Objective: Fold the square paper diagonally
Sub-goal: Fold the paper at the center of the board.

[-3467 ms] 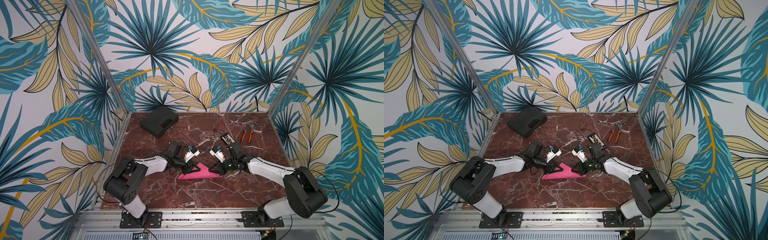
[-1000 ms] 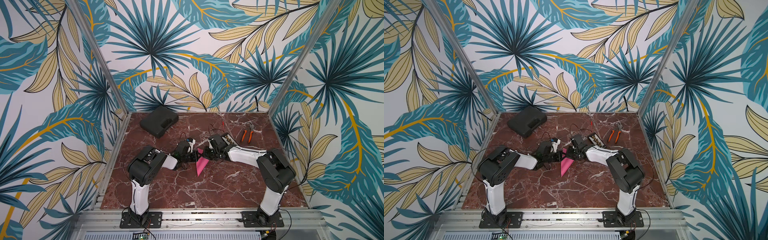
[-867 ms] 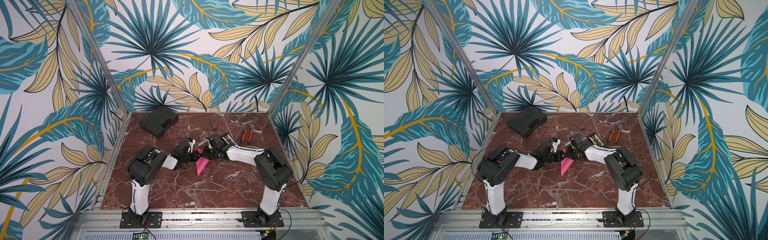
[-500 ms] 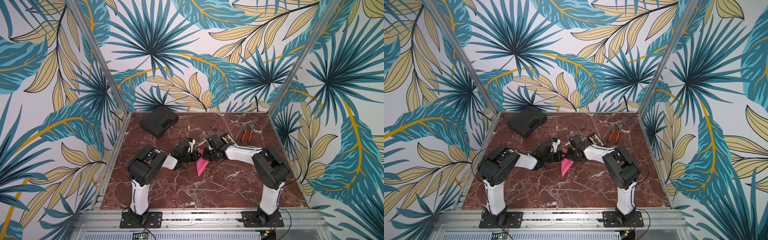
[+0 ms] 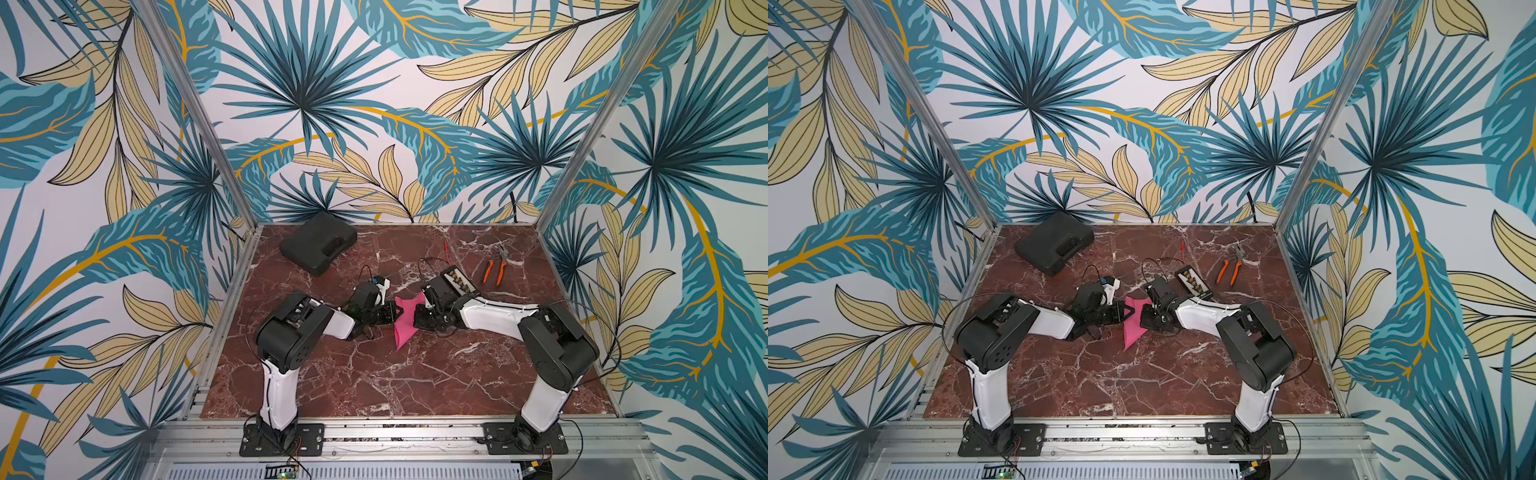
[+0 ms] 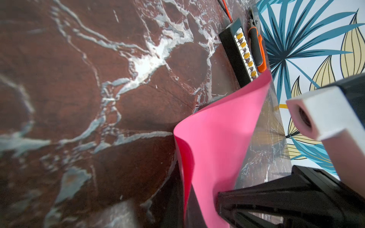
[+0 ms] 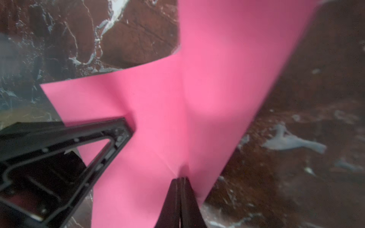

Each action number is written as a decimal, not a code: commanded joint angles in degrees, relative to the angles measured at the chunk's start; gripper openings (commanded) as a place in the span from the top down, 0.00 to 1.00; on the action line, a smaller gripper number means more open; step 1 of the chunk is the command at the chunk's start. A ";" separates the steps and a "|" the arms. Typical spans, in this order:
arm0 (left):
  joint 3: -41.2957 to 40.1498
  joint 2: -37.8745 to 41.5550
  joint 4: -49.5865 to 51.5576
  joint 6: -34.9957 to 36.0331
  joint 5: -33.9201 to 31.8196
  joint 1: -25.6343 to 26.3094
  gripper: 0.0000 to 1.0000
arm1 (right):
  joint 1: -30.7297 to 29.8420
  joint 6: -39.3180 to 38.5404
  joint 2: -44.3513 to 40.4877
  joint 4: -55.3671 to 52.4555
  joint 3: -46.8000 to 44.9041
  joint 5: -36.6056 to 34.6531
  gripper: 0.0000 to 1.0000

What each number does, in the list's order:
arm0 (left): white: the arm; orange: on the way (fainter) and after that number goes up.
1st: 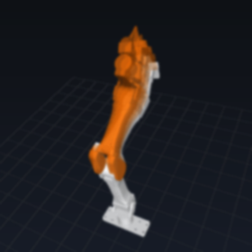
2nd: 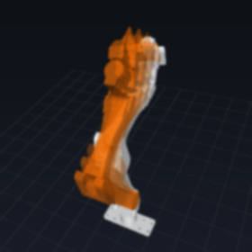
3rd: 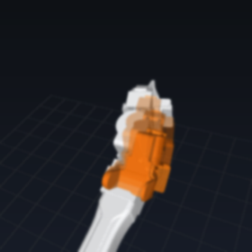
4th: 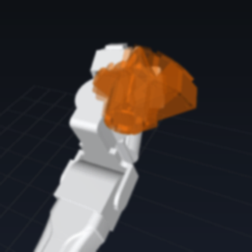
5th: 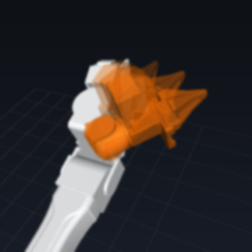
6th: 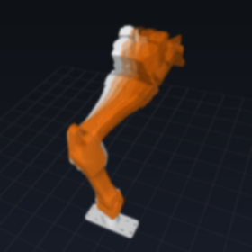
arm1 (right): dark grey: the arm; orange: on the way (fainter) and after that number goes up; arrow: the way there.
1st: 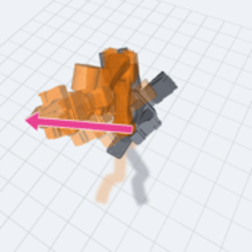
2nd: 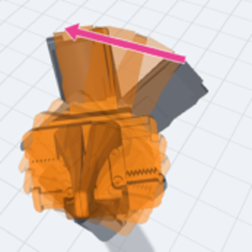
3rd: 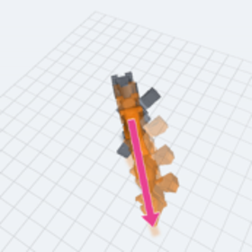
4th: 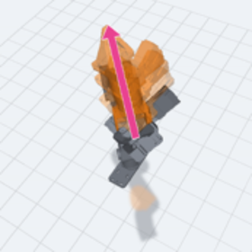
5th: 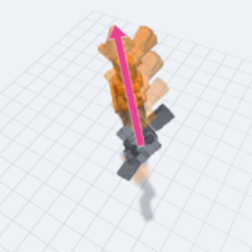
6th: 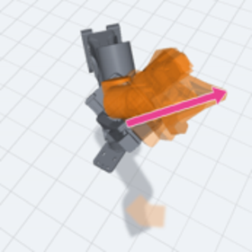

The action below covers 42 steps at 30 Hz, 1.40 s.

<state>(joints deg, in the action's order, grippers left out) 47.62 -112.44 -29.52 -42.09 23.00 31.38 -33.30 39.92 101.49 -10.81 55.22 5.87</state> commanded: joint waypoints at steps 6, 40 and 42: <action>1.46 2.84 10.37 -4.13 -0.35 -0.72 1.00 | 0.37 -3.14 -7.92 3.15 -4.81 0.33 0.92; 2.39 4.34 16.24 -6.78 -2.07 -0.70 1.00 | 3.27 -3.30 4.94 -1.12 3.23 -7.34 0.80; 2.39 4.58 16.58 -6.74 -2.35 -0.72 1.00 | 3.82 -4.01 4.99 -1.14 3.65 -7.27 0.79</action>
<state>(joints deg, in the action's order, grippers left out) 49.89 -109.38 -17.28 -49.34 22.76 30.92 -30.61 37.43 104.40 -8.88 58.67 2.07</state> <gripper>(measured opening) 0.046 0.205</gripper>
